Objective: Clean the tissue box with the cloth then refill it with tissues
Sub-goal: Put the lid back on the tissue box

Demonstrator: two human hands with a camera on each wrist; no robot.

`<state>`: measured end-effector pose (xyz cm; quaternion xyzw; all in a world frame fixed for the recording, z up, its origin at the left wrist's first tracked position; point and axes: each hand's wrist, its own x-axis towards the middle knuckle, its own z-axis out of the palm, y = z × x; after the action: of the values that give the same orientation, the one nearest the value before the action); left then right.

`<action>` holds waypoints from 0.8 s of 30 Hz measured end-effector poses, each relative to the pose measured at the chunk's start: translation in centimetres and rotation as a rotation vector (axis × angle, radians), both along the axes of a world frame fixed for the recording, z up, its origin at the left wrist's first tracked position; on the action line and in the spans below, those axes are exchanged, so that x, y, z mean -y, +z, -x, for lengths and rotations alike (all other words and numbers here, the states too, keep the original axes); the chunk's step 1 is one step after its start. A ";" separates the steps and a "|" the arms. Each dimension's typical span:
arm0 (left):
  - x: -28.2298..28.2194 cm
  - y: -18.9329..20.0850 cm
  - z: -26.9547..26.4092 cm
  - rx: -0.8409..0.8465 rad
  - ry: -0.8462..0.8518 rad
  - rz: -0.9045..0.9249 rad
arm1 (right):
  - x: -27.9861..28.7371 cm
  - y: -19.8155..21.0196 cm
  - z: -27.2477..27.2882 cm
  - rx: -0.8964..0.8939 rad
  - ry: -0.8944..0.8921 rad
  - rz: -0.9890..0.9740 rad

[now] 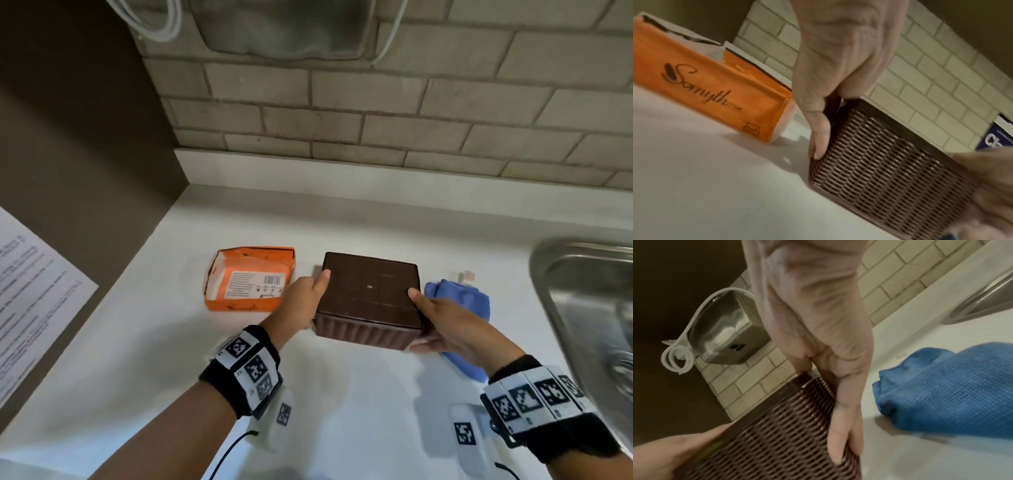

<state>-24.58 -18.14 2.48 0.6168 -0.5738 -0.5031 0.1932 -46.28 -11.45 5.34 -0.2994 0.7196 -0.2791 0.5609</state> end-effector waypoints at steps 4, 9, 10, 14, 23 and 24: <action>-0.5 0.8 -0.9 -0.122 -0.047 -0.124 | -0.3 0.6 -0.1 0.044 -0.015 -0.008; -1.8 1.7 -2.0 -0.240 -0.026 -0.074 | -0.8 0.7 -0.2 -0.040 -0.101 0.166; -2.1 1.8 -1.9 -0.292 0.011 -0.084 | -0.8 0.4 0.3 -0.042 -0.128 0.188; -3.1 3.5 -0.7 -0.521 0.185 -0.139 | -1.1 2.5 0.1 0.091 -0.193 0.195; -4.6 4.7 0.4 -0.595 0.150 -0.039 | -2.3 2.4 0.2 0.196 -0.312 0.295; -4.8 4.6 0.5 -0.606 0.143 -0.042 | -2.4 2.1 0.1 0.208 -0.319 0.308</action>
<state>-25.12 -13.35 7.07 0.4814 -0.4348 -0.6608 0.3776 -46.36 -9.06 7.42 -0.2339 0.6451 -0.4999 0.5285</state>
